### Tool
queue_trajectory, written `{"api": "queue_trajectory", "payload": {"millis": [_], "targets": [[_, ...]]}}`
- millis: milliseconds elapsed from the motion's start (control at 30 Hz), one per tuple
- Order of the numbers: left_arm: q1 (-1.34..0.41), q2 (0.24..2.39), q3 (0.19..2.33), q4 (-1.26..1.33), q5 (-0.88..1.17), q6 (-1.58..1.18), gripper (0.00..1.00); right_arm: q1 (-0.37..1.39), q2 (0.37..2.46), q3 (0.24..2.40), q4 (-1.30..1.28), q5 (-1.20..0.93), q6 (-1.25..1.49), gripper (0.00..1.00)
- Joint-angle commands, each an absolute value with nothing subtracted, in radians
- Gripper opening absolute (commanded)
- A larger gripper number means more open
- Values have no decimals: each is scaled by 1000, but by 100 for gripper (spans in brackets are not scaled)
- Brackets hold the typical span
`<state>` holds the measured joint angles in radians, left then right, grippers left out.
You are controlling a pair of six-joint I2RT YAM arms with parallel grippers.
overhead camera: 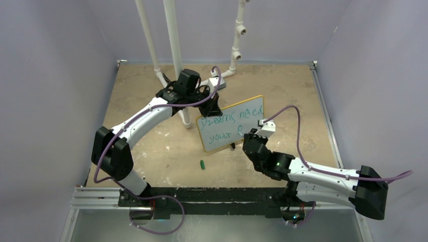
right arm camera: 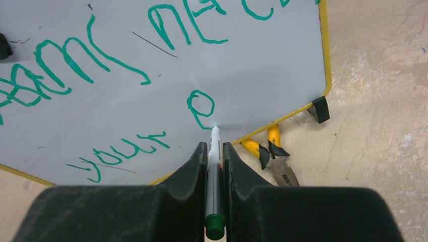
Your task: Write a sentence on the whiteboard
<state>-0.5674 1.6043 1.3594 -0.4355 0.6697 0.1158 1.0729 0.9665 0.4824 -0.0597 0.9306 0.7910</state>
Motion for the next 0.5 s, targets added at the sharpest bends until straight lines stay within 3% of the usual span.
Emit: {"api": "queue_trajectory", "payload": {"millis": [0,467], "targets": [[-545,1582,1350,-447,653,160,0,1066,962,476,-46,1008,822,0],[-544,1580,1350,-446,647,158,0,1066,882,468,-68,987,812,0]]}}
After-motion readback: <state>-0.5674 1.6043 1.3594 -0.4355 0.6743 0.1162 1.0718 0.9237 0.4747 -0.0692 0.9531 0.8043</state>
